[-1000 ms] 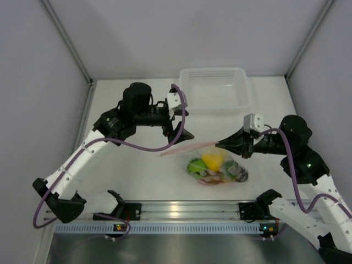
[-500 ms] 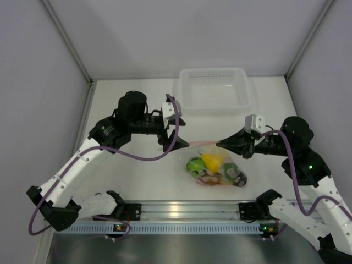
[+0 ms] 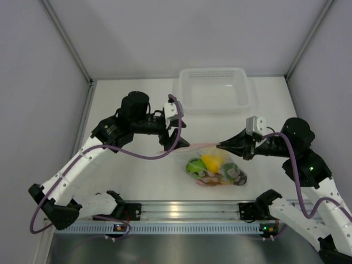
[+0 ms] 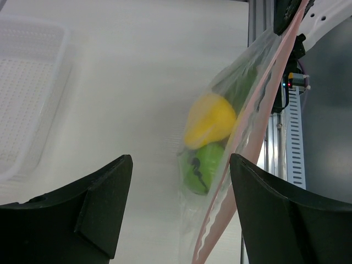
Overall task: Open the zip-top bag and remove the fake food
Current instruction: Open the zipper of the food storage bag at the center of the board, then adjust the zipper food storage bag at the center of the board.
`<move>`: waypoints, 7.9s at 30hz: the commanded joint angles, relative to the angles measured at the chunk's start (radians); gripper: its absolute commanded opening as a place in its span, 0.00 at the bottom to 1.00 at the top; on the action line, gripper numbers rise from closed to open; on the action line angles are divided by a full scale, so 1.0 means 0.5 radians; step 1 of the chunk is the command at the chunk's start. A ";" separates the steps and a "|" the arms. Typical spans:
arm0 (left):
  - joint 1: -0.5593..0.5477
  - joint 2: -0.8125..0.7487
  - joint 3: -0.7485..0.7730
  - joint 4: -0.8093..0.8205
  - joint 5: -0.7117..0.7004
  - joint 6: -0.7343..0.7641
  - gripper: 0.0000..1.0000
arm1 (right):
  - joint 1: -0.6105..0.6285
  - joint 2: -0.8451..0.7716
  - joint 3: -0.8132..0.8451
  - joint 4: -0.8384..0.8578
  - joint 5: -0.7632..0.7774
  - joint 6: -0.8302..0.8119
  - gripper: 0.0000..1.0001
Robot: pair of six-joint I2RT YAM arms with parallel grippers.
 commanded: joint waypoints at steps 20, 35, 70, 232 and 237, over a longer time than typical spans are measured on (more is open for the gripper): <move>0.007 0.011 -0.062 0.073 0.133 0.002 0.65 | 0.018 -0.037 -0.003 0.159 -0.020 -0.020 0.00; 0.004 0.018 -0.083 0.073 0.163 0.005 0.21 | 0.018 -0.041 -0.012 0.184 -0.054 0.005 0.00; 0.004 0.165 0.273 0.116 -0.784 -0.378 0.00 | 0.021 0.076 0.055 0.190 1.114 0.546 0.99; -0.514 -0.366 -1.053 1.276 -1.978 -1.829 0.00 | 0.592 1.147 0.077 -0.049 1.811 1.189 0.29; -0.514 -0.326 -0.995 1.282 -1.892 -1.808 0.00 | 0.607 1.168 0.083 -0.099 1.814 1.177 0.32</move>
